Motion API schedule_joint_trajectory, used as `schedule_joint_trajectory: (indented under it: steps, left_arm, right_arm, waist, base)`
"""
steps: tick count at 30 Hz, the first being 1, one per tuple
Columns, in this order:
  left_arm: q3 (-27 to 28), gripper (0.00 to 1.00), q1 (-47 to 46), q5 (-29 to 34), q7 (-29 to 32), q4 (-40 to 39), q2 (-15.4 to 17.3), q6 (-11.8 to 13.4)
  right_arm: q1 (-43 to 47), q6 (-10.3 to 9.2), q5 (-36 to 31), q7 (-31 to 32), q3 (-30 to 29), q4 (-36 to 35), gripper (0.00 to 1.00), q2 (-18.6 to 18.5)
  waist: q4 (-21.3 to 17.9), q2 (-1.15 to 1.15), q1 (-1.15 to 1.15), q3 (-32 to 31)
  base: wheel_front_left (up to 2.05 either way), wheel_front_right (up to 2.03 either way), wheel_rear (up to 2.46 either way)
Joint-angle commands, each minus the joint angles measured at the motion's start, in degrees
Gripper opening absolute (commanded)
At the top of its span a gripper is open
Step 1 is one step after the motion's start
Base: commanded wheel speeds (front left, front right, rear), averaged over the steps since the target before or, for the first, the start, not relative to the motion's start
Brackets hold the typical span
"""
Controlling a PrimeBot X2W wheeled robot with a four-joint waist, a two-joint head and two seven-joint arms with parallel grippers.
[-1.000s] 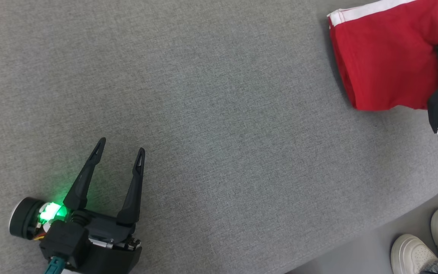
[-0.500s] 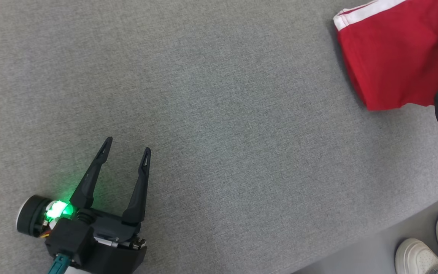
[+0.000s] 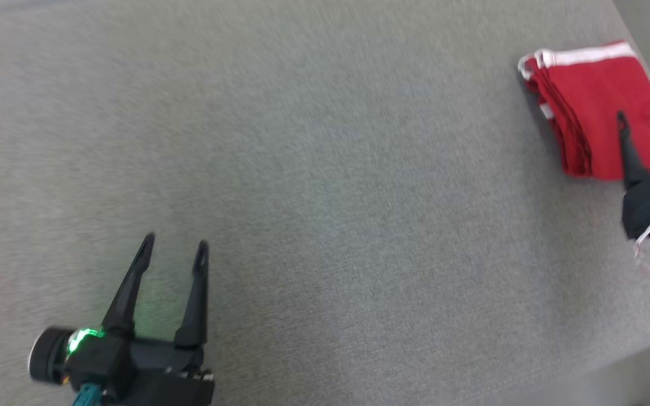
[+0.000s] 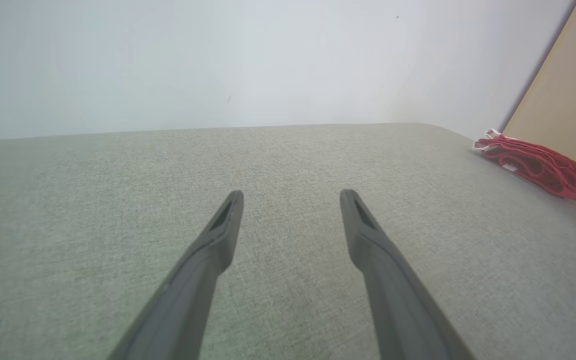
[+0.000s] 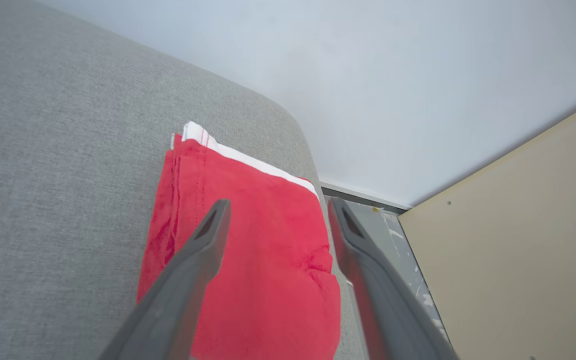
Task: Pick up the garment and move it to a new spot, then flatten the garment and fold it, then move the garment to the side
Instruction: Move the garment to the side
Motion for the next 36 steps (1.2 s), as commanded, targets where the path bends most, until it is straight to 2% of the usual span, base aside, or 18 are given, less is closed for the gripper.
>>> schedule_joint_trajectory:
  steps: [1,16,28,36]
  left_arm:
    - [0.83,1.00,1.53,-0.82,-0.18,0.42,-0.61,0.24]
    - [10.06,1.00,11.31,-1.46,-0.18,4.18,-3.64,1.61]
    - [15.39,1.00,16.04,-1.34,-0.18,7.19,-4.03,0.95]
    - [16.74,1.00,15.92,-1.58,-0.18,10.76,-4.05,0.49]
  right_arm:
    - [1.79,-0.17,1.30,-0.79,0.26,-1.19,1.00,0.43]
    - [20.19,-0.17,12.45,-7.48,4.46,-14.25,1.00,6.35]
    - [31.16,-0.16,13.01,-9.81,3.09,-16.72,1.00,12.51]
    - [35.03,-0.17,13.11,-11.55,1.97,-15.96,1.00,14.58]
  waist:
    - [3.65,0.00,0.00,-5.12]
    - [10.78,0.00,0.00,-19.34]
    - [13.23,0.00,0.00,-25.14]
    - [13.68,0.00,0.00,-26.55]
  base:
    - [0.00,0.00,0.00]
    - [0.00,0.00,0.00]
    - [0.00,0.00,0.00]
    - [0.00,0.00,0.00]
